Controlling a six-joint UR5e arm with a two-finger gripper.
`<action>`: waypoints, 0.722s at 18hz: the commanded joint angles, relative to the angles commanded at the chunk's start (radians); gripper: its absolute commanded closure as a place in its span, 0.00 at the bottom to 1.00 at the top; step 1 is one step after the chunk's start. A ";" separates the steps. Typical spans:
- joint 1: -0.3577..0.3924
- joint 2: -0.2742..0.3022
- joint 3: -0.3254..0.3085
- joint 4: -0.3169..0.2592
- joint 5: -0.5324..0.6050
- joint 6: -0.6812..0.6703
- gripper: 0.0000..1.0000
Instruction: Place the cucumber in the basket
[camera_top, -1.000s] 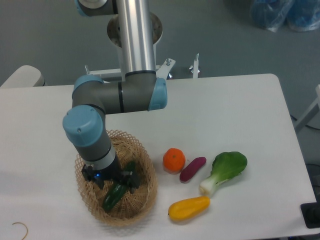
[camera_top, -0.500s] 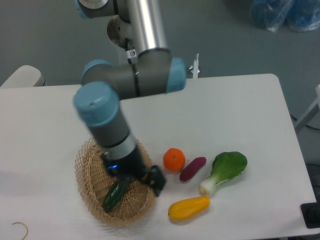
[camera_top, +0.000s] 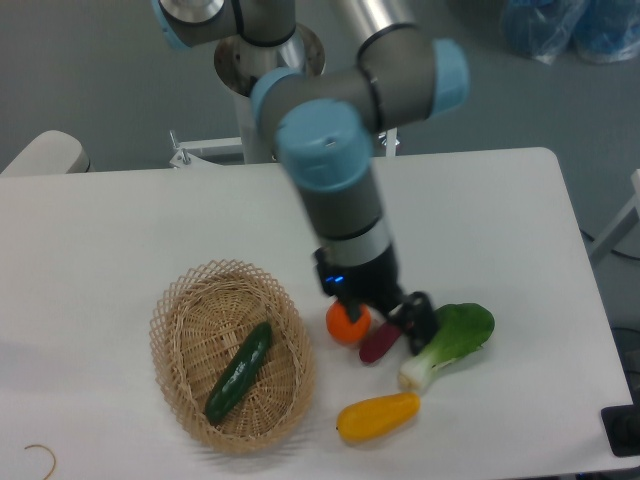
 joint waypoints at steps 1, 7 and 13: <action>0.008 0.002 0.000 0.000 -0.002 0.005 0.00; 0.015 0.006 0.005 0.002 -0.005 0.009 0.00; 0.011 0.006 0.000 0.008 -0.005 0.008 0.00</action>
